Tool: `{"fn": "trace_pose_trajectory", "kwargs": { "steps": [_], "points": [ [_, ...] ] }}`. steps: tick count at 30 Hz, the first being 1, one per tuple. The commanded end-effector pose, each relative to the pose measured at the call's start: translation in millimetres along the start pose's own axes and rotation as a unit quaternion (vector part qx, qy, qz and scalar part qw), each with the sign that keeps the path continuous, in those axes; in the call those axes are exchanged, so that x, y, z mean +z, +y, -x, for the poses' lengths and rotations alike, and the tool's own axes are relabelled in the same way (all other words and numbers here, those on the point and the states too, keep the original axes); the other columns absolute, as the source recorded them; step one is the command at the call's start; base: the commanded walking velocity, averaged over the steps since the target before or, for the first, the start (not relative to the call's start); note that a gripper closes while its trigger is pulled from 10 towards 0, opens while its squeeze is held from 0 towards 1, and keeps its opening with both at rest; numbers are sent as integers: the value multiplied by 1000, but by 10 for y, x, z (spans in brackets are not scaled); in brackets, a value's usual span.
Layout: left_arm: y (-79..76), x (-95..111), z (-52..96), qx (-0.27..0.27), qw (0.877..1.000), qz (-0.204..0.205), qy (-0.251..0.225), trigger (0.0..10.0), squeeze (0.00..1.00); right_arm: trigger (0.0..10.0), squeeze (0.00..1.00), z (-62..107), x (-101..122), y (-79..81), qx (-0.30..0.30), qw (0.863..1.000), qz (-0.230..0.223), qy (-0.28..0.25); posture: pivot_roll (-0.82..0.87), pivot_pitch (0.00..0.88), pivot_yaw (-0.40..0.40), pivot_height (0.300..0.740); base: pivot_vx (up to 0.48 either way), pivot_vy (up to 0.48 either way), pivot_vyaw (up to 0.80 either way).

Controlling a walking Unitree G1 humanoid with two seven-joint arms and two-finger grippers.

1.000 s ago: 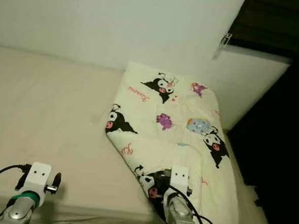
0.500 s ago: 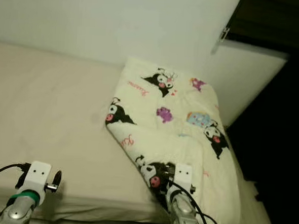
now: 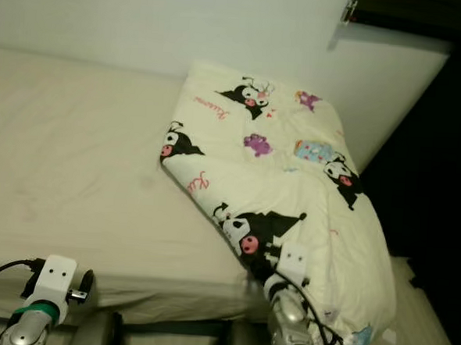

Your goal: Clean up the room

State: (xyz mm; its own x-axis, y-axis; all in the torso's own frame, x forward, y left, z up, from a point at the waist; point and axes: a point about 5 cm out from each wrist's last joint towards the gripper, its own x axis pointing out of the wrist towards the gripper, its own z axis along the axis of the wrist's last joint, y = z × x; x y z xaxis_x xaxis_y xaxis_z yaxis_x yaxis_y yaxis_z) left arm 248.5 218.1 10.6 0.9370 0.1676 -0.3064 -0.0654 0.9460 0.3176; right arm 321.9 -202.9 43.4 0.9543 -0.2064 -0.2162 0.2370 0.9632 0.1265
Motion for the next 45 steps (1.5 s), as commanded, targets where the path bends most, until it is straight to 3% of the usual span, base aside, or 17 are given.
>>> {"fn": "trace_pose_trajectory", "kwargs": {
  "steps": [1, 3, 6, 8, 11, 16, 17, 22, 26, 31, 38, 40, 41, 45],
  "points": [
    [-15, -18, 19, 0, 1000, 9, 1, 10000, 0, 10000, 0, -27, 89, -45, -8, 1000, -13, -19, 86, 0, -76, 580, 0, 0, 0],
    [-12, -14, 19, 1, 1000, 8, -1, 10000, 0, 10000, 0, -56, 164, -74, -13, 999, -22, -31, 86, 0, -76, 575, 0, 0, 0],
    [5, 66, 43, -1, 1000, 6, -25, 10000, 0, 10000, 0, -158, 552, -233, -33, 994, -42, -98, 90, 12, -70, 570, 0, 0, 0],
    [4, 117, 61, -9, 999, 1, -41, 10000, 0, 10000, 0, -195, 703, -334, -48, 991, -52, -116, 92, 19, -64, 570, 0, 0, 0],
    [3, 129, 65, -12, 999, 0, -45, 10000, 0, 10000, 0, -205, 734, -366, -54, 990, -55, -117, 92, 19, -64, 570, 0, 0, 0],
    [48, 271, 128, -55, 994, -29, -85, 10000, 0, 10000, 0, -266, 910, -700, -116, 989, -24, -84, 144, 63, -4, 570, 0, 0, 0],
    [48, 271, 128, -55, 994, -29, -85, 10000, 0, 10000, 0, -266, 910, -700, -116, 989, -24, -84, 144, 63, -4, 570, 0, 0, 0],
    [225, 366, 168, -57, 993, -32, -99, 10000, 0, 10000, 0, -259, 950, -870, -145, 986, -39, -67, 162, 79, 20, 570, 0, 0, 0],
    [360, 435, 198, -54, 992, -41, -107, 10000, 0, 10000, 0, -216, 962, -1070, -190, 977, -77, -60, 193, 93, 46, 570, 0, 0, 0],
    [445, 498, 239, -59, 991, -44, -114, 10000, 0, 10000, 0, -182, 922, -1186, -201, 977, -58, -36, 206, 96, 70, 570, 0, 0, 0],
    [492, 518, 242, -60, 991, -42, -114, 10000, 0, 10000, 0, -178, 873, -1184, -192, 981, -36, -17, 203, 94, 75, 570, 0, 0, 0],
    [570, 553, 224, -49, 992, -33, -112, 10000, 0, 10000, 0, -207, 715, -998, -102, 994, -28, 18, 193, 91, 73, 570, 0, 0, 0],
    [570, 553, 224, -49, 992, -33, -112, 10000, 0, 10000, 0, -207, 715, -998, -102, 994, -28, 18, 193, 91, 73, 570, 0, 0, 0],
    [612, 548, 210, -42, 993, -32, -107, 10000, 0, 10000, 0, -241, 581, -632, 43, 998, -20, 40, 182, 84, 66, 570, 0, 0, 0]
  ]
}}
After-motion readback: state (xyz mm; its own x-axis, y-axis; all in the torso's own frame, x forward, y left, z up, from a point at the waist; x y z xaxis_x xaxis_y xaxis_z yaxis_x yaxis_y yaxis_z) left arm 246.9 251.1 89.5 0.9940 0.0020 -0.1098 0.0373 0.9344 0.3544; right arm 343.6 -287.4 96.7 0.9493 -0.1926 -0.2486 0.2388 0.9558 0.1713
